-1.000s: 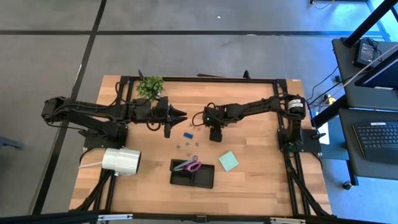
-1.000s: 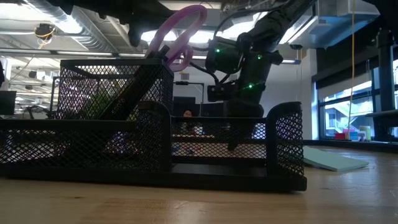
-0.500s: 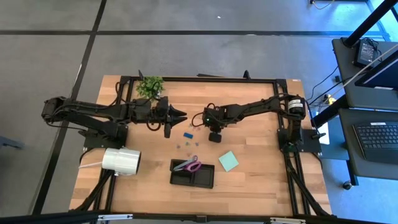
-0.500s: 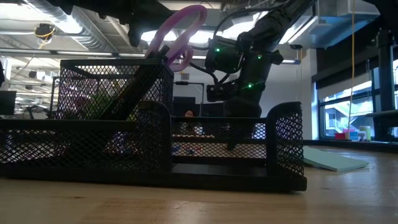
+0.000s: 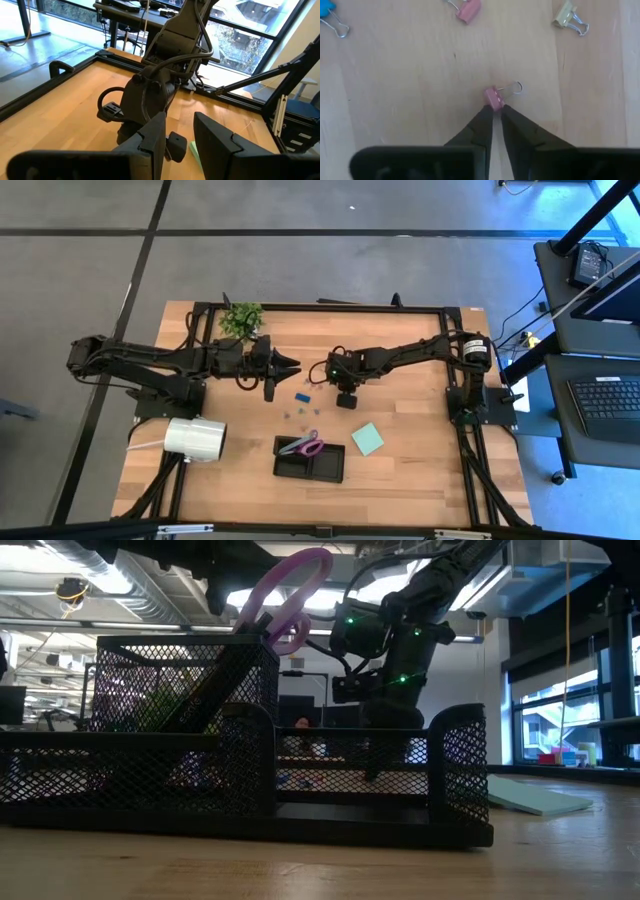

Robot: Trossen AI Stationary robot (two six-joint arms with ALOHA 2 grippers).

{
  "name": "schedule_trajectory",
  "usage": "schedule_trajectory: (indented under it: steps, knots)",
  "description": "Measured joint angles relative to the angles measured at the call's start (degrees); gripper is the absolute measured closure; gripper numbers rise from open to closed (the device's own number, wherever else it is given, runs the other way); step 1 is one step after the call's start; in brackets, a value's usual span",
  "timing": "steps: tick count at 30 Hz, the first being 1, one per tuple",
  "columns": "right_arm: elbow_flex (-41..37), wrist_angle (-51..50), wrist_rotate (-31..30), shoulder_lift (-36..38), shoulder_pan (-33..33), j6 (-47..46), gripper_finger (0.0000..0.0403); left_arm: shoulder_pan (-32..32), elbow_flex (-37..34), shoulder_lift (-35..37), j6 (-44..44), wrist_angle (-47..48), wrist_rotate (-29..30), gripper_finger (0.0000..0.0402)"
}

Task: Pick and place office supplies into organizer
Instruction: Put the pink binder clip into the desk organizer

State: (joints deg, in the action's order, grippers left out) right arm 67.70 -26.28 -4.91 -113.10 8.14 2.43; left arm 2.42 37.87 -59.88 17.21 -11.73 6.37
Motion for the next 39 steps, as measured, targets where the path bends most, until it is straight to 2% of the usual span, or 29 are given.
schedule_trajectory:
  steps: [25,36,39]
  knots:
    - [-0.02,5.59,-0.28,-0.15,0.02,7.24,0.036,-0.04,0.0,0.0,0.04,0.02,-0.02,0.0306]
    - [0.07,5.35,-0.07,-0.15,-0.04,19.7,0.036,-0.04,0.0,0.0,0.02,0.02,-0.02,0.0306]
    - [0.07,5.35,-0.04,-0.15,-0.04,20.71,0.036,-0.04,0.0,0.0,0.02,0.02,-0.02,0.0306]
